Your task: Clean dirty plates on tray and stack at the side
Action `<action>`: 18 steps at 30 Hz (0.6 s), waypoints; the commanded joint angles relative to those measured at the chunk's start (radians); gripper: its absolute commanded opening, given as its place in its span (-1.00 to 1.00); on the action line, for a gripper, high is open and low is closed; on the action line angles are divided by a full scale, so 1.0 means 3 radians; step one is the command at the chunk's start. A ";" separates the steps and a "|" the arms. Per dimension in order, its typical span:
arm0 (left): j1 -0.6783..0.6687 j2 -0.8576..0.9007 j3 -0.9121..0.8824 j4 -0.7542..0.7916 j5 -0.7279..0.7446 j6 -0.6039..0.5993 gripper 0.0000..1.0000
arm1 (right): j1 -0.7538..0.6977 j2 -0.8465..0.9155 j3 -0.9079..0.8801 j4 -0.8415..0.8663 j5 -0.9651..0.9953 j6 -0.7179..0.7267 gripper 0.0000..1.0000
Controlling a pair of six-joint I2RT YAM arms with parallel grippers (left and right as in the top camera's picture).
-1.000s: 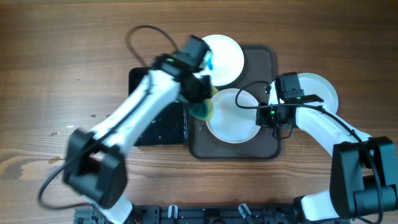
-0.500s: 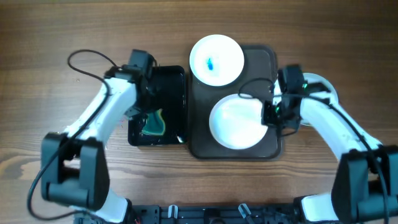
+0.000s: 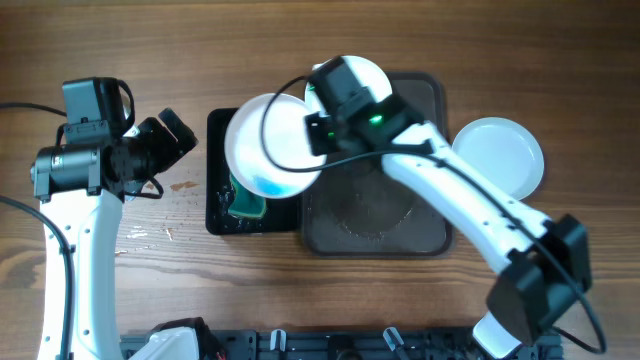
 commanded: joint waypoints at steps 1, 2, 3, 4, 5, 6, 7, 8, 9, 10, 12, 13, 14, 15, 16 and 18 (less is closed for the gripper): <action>0.0024 0.0013 0.0022 0.0001 0.0056 0.0004 1.00 | 0.0319 0.0109 0.0039 0.0245 0.0944 0.0104 -0.92; 0.0024 0.0013 0.0022 0.0001 0.0057 0.0005 1.00 | 0.0388 0.0097 0.0039 0.0275 0.1186 0.0103 -0.92; 0.0024 0.0013 0.0022 0.0001 0.0057 0.0005 1.00 | 0.0468 0.0080 0.0039 0.0282 0.1460 0.0103 -0.91; 0.0024 0.0013 0.0022 0.0001 0.0056 0.0004 1.00 | 0.0546 0.0058 0.0039 0.0275 0.1729 0.0102 -0.91; 0.0024 0.0013 0.0022 0.0001 0.0057 0.0005 1.00 | 0.0614 0.0037 0.0039 0.0268 0.1938 0.0094 -0.91; 0.0024 0.0013 0.0022 0.0001 0.0057 0.0004 1.00 | 0.0683 0.0009 0.0039 0.0263 0.2099 0.0038 -0.92; 0.0024 0.0013 0.0022 0.0001 0.0056 0.0005 1.00 | 0.0752 -0.0022 0.0039 0.0261 0.2243 -0.0028 -0.91; 0.0024 0.0013 0.0022 0.0001 0.0056 0.0005 1.00 | 0.0833 -0.0066 0.0039 0.0258 0.2426 -0.0088 -0.91; 0.0024 0.0013 0.0022 0.0001 0.0057 0.0004 1.00 | 0.0912 -0.0113 0.0039 0.0252 0.2636 -0.0164 -0.91; 0.0024 0.0013 0.0022 0.0001 0.0056 0.0004 1.00 | 0.0983 -0.0165 0.0039 0.0259 0.2846 -0.0256 -0.91; 0.0024 0.0013 0.0022 0.0001 0.0056 0.0004 1.00 | 0.1114 -0.0261 0.0039 0.0272 0.3104 -0.0409 -0.92; 0.0024 0.0013 0.0022 0.0001 0.0057 0.0004 1.00 | 0.1171 -0.0295 0.0039 0.0284 0.3185 -0.0512 -0.91; 0.0024 0.0013 0.0022 0.0001 0.0057 0.0005 1.00 | 0.1230 -0.0319 0.0039 0.0287 0.3255 -0.0596 -0.91; 0.0024 0.0013 0.0022 0.0001 0.0057 0.0005 1.00 | 0.1256 -0.0326 0.0039 0.0286 0.3301 -0.0624 -0.91; 0.0024 0.0013 0.0022 0.0001 0.0056 0.0005 1.00 | 0.1293 -0.0326 0.0039 0.0287 0.3371 -0.0685 -0.91; 0.0024 0.0013 0.0022 0.0001 0.0057 0.0004 1.00 | 0.1354 -0.0326 0.0039 0.0290 0.3484 -0.0762 -0.91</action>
